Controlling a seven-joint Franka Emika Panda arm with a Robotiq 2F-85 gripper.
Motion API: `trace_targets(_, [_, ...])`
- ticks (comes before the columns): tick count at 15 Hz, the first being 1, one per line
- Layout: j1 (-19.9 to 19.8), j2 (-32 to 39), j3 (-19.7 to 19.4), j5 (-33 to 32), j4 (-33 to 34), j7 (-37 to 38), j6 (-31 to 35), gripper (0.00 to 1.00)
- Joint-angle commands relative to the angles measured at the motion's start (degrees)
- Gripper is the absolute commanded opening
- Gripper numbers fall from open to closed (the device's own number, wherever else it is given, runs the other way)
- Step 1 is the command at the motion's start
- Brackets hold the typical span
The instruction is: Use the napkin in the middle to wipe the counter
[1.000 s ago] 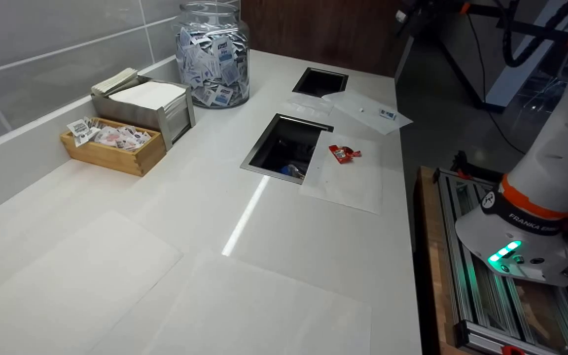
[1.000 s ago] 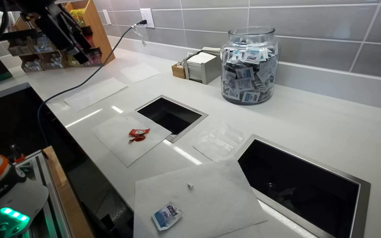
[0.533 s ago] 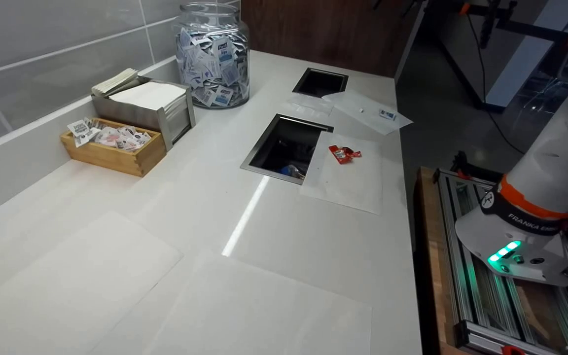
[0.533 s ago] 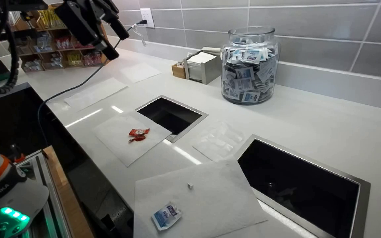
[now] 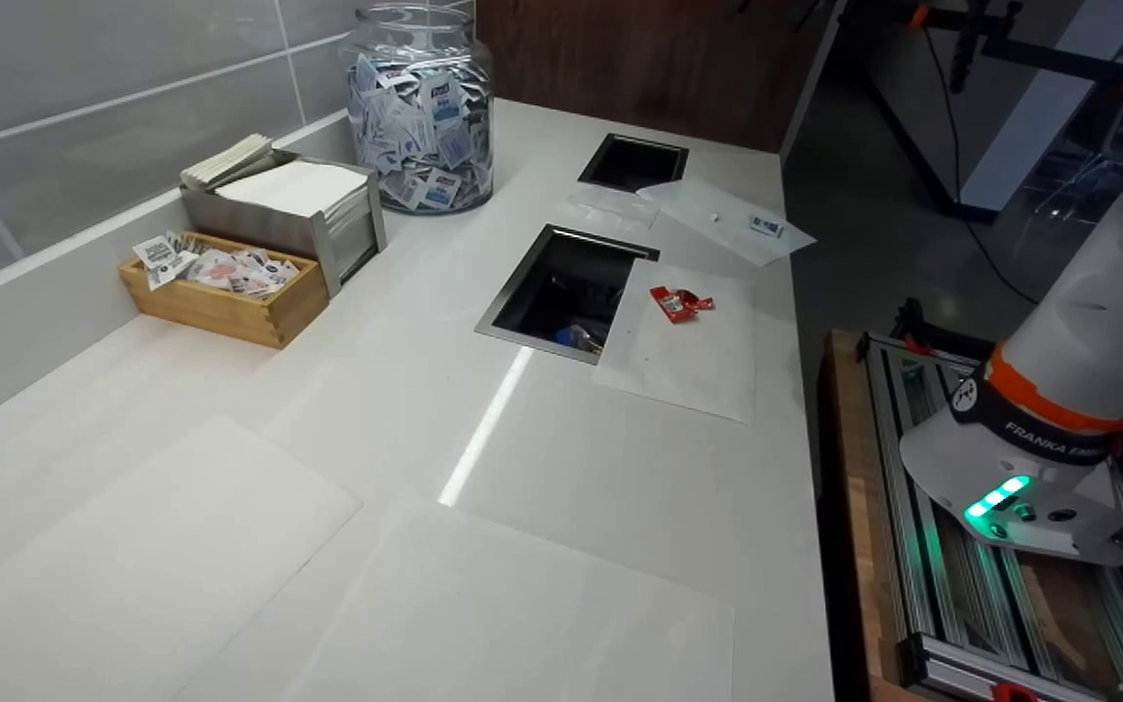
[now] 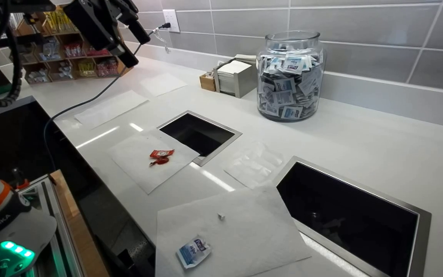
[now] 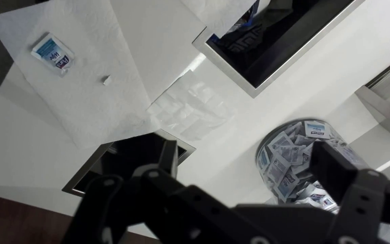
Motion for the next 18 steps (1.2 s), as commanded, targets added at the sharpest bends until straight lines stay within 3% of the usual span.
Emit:
trace_targets(1, [-1.53,8.45,-2.04,0.99,4.96,3.8,-0.11,1.0])
trace_targets(11, [-0.72,35.82,-5.85,0.29,22.55,8.94,-1.61,1.0])
trace_targets(18, [2.17,49.96,-7.58,4.76,29.98,6.06,0.12,1.0])
